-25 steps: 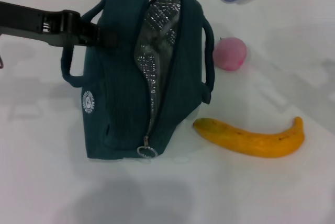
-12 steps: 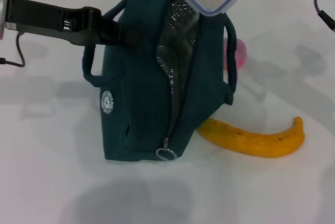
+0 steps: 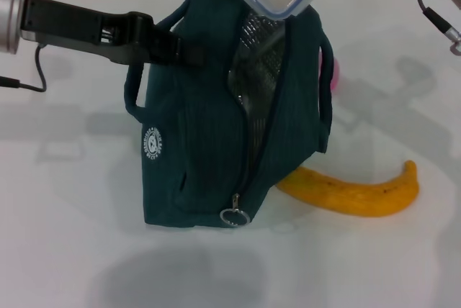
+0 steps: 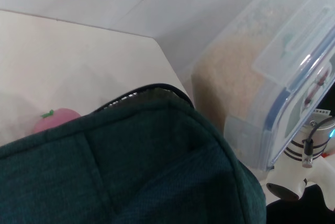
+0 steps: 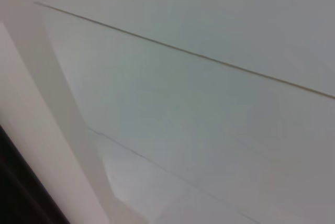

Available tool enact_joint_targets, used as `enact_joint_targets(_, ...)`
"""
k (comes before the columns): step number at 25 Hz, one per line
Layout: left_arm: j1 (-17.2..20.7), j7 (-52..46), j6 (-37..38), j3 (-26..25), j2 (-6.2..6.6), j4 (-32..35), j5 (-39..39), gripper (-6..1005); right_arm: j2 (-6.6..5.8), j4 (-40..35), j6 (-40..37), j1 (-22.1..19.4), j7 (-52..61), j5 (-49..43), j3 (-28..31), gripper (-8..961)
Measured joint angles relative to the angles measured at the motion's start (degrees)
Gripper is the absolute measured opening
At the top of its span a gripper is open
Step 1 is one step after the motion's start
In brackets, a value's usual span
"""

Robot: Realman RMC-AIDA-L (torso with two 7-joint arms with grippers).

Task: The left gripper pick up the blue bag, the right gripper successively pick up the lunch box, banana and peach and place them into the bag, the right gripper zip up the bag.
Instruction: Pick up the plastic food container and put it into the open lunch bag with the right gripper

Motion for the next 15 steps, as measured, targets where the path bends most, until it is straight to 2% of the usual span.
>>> enact_joint_targets(4, 0.1, 0.1, 0.0, 0.0, 0.04, 0.0, -0.1, 39, 0.00, 0.0, 0.7, -0.1, -0.4, 0.0, -1.7, 86)
enact_joint_targets(12, 1.0, 0.1, -0.3, -0.6, 0.32, 0.0, -0.8, 39, 0.00, 0.0, 1.7, -5.3, -2.0, -0.5, -4.0, 85)
enact_joint_targets(15, 1.4, 0.1, -0.5, -1.1, 0.36, -0.2, -0.9, 39, 0.00, -0.1, 1.9, -5.9, -2.7, -0.6, -5.3, 85)
